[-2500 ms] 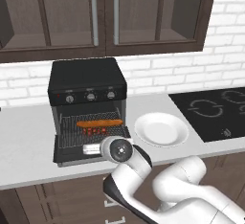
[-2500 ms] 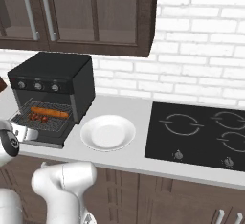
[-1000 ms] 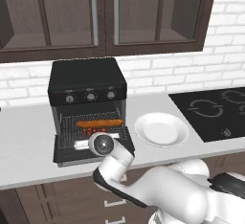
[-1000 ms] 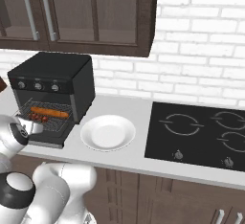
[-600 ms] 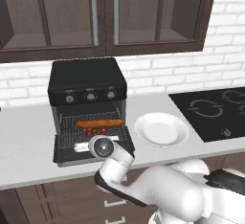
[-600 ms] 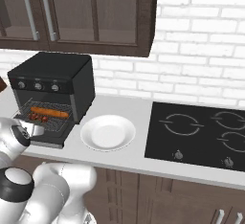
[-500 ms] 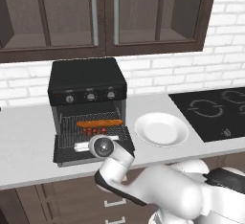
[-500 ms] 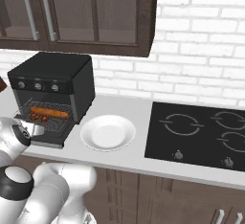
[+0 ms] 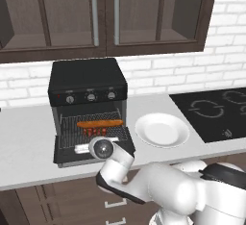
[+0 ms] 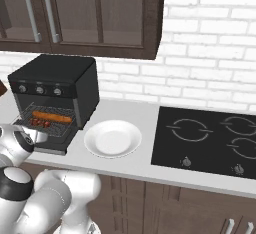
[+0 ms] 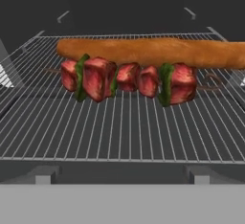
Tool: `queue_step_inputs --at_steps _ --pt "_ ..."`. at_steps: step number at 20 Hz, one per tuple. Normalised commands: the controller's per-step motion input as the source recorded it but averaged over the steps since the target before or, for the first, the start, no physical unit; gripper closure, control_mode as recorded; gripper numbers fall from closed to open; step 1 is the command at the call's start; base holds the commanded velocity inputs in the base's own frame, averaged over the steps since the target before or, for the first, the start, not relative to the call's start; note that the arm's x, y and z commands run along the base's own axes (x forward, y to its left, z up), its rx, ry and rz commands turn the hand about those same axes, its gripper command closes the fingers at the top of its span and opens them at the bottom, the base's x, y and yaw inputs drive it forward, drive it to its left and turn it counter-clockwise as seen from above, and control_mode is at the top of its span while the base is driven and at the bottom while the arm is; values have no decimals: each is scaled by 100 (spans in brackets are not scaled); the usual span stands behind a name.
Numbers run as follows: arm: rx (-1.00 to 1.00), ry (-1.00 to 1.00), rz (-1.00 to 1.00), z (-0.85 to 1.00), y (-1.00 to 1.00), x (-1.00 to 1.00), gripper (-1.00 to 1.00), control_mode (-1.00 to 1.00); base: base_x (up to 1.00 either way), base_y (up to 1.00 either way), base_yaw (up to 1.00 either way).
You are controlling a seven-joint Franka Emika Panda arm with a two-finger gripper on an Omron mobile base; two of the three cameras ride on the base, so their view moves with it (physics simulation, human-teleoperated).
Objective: Pick up the kebab skewer and baguette bread, and place them inside the toaster oven. Close the toaster oven door and start by setting the timer.
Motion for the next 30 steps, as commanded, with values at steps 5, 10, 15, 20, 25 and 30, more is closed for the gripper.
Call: queue_step_inputs --at_steps 5,10,15,20,25,30 --pt "0 0 0 -1 0 7 -100 -100 0 0 0" --pt "0 0 0 0 0 10 -100 -100 0 0 0" --pt "0 0 0 0 0 11 -100 -100 0 0 0" --pt "0 0 0 0 0 21 -100 -100 0 0 0" --pt "0 0 0 0 0 24 -100 -100 0 0 0" --pt "0 0 0 0 0 23 -100 -100 0 0 0"
